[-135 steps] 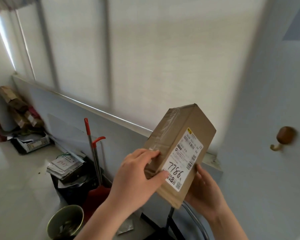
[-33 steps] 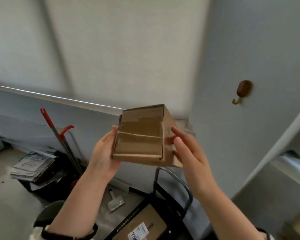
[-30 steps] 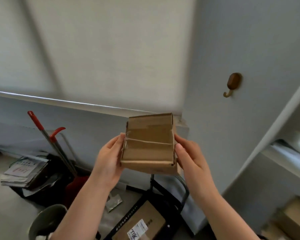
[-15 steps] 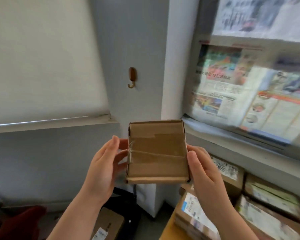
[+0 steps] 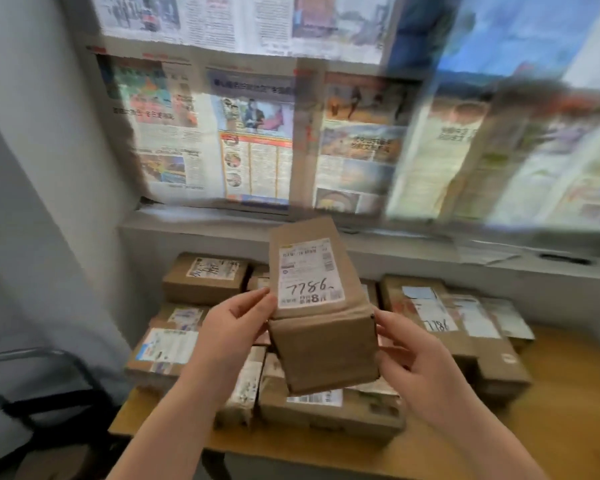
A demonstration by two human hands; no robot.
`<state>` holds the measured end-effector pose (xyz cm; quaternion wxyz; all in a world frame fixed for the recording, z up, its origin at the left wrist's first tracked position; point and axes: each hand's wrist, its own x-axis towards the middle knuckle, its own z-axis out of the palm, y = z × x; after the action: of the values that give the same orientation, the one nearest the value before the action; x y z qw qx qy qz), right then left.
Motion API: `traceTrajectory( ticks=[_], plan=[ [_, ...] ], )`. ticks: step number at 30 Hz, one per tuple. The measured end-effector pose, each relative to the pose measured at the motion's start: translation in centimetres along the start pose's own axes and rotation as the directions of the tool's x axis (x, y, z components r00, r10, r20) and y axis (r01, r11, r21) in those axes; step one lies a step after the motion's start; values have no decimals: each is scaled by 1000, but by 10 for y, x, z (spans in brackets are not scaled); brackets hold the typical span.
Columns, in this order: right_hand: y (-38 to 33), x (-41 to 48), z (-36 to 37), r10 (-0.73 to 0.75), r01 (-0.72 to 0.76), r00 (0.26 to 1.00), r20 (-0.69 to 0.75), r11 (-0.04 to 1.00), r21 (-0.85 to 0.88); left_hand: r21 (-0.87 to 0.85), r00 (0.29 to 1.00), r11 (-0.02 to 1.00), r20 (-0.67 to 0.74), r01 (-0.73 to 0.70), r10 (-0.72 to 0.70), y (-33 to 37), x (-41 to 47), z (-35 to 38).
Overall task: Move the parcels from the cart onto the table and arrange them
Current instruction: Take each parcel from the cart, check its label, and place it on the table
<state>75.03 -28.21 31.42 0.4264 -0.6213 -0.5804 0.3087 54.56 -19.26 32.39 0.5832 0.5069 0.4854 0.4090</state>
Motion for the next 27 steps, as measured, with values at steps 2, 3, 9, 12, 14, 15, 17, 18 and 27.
traceTrajectory(
  ticks=[2, 3, 9, 12, 14, 15, 17, 18, 27],
  plan=[
    [17, -20, -17, 55, -56, 998, -32, 998, -17, 71, 999, 997, 43, 24, -27, -7, -6, 28],
    [24, -30, -23, 73, -75, 996, -53, 997, -27, 79, 997, 996, 65, 39, -44, -9, -10, 40],
    [53, -87, -41, 163, -155, 951, -262, 987, 53, 103, 949, 984, 266, 145, -168, -28, -29, 100],
    [64, -114, -55, 317, -255, 915, -249, 934, 251, 135, 905, 980, 383, 143, -185, -35, -35, 127],
    [71, -127, -60, 477, -323, 851, -221, 806, 496, 204, 868, 975, 466, 83, -171, -37, -32, 141],
    [74, -132, -60, 547, -308, 808, -219, 708, 635, 241, 836, 970, 525, 34, -160, -36, -30, 149],
    [83, -136, -61, 637, -182, 733, -239, 523, 833, 301, 736, 950, 661, -82, -145, -36, -20, 166],
    [89, -136, -62, 684, -134, 689, -239, 445, 886, 330, 675, 933, 722, -142, -152, -38, -14, 178],
    [157, -105, -80, 900, 97, 434, 45, -97, 991, 649, 469, 600, 758, -468, -453, -88, 63, 295]
  ],
)
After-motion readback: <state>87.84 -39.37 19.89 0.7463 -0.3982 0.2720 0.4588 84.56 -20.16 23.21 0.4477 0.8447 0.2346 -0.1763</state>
